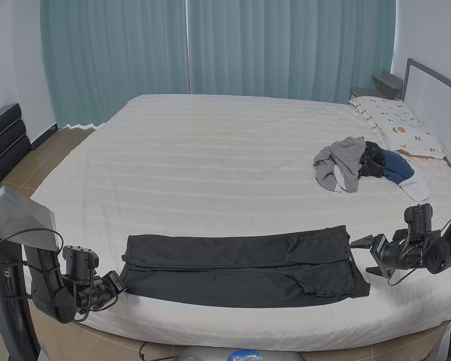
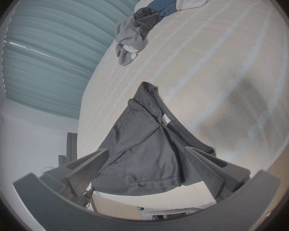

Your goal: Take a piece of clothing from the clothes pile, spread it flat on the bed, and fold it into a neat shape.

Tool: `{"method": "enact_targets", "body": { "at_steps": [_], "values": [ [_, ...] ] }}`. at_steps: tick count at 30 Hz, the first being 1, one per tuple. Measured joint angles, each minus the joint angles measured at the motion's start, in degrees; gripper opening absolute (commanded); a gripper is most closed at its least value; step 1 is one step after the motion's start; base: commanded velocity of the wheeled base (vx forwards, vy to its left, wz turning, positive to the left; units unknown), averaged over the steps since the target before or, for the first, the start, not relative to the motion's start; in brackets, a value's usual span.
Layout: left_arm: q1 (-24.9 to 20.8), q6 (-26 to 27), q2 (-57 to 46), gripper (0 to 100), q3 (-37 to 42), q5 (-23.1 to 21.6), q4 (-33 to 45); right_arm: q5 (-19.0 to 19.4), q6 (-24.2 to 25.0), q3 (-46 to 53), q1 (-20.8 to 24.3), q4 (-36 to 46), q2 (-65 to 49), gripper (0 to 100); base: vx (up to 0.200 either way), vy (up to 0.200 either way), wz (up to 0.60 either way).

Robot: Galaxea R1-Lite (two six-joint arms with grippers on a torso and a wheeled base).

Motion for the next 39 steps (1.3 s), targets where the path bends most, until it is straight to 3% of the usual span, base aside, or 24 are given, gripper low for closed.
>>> {"method": "enact_targets", "body": {
  "at_steps": [17,18,32,39],
  "values": [
    [0.2,2.3,-0.5,0,1.7,2.2,0.5,0.0,0.0,0.0,-0.1,0.0,-0.2,100,0.000,0.000,0.00],
    [0.2,2.3,-0.5,100,1.7,2.2,0.5,0.0,0.0,0.0,-0.1,0.0,-0.2,100,0.000,0.000,0.00],
    [2.3,2.1,-2.7,100,1.3,1.4,0.3,-0.3,-0.5,0.3,-0.3,0.1,-0.2,100,0.000,0.000,0.00],
    [5.5,1.6,-6.8,100,-0.2,-4.3,0.6,-0.2,-0.6,0.3,0.0,0.1,0.2,100,0.000,0.000,0.00]
  ]
}}
